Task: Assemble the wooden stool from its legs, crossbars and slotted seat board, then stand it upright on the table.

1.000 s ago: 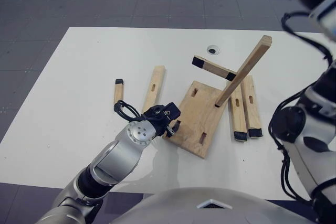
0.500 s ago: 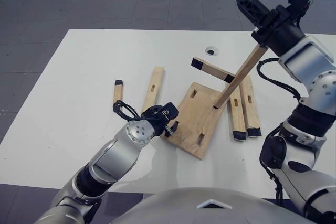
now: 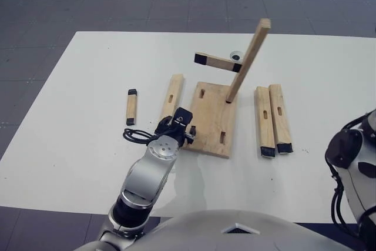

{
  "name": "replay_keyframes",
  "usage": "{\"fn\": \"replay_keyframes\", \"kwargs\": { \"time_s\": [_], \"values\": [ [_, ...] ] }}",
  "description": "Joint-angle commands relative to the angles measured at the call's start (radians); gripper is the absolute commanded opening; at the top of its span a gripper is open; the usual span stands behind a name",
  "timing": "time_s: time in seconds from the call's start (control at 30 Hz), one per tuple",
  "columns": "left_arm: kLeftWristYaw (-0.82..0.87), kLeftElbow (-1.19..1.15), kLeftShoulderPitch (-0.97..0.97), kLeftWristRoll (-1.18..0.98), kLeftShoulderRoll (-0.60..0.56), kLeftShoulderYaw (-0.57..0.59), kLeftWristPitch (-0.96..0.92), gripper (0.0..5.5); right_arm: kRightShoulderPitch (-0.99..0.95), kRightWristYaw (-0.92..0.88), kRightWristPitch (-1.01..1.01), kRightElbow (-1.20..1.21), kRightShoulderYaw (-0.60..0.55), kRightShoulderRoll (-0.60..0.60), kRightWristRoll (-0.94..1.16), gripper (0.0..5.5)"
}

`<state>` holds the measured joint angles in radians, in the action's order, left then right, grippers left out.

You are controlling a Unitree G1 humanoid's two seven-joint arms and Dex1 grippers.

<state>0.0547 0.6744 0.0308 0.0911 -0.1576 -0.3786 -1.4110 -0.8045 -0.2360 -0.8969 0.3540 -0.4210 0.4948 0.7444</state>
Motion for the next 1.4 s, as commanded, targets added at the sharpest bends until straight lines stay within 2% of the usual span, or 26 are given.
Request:
{"fn": "replay_keyframes", "kwargs": {
  "time_s": [0.03, 0.23, 0.37, 0.57, 0.83, 1.07, 1.3, 1.4],
  "values": [
    [0.076, -0.048, -0.018, 0.047, 0.084, 0.104, -0.014, 4.04, 0.246, -0.017, -0.141, 0.114, 0.086, -0.033, -0.020, 3.35],
    [0.047, 0.042, 0.053, 0.011, 0.171, 0.133, -0.108, 4.04, 0.682, -0.011, -0.341, 0.303, 0.137, -0.107, -0.020, 3.35],
    [0.040, 0.131, 0.095, -0.004, 0.215, 0.148, -0.195, 4.04, 0.803, 0.005, -0.399, 0.380, 0.152, -0.127, -0.024, 3.35],
    [0.026, 0.203, 0.075, -0.024, 0.179, 0.156, -0.203, 4.04, 0.894, 0.043, -0.405, 0.388, 0.208, -0.134, -0.087, 3.35],
    [-0.028, 0.237, 0.263, -0.048, 0.162, 0.335, -0.203, 4.04, 0.980, 0.144, -0.318, 0.316, 0.270, -0.083, -0.211, 3.35],
    [-0.034, 0.222, 0.346, -0.054, 0.148, 0.378, -0.203, 4.04, 1.050, 0.236, -0.235, 0.229, 0.323, -0.035, -0.314, 3.35],
    [-0.061, 0.218, 0.374, -0.080, 0.172, 0.417, -0.203, 4.04, 1.042, 0.313, -0.161, 0.163, 0.324, -0.005, -0.360, 2.14],
    [-0.078, 0.223, 0.378, -0.101, 0.177, 0.431, -0.203, 4.04, 0.994, 0.346, -0.138, 0.119, 0.301, 0.003, -0.369, 2.11]
  ]
}}
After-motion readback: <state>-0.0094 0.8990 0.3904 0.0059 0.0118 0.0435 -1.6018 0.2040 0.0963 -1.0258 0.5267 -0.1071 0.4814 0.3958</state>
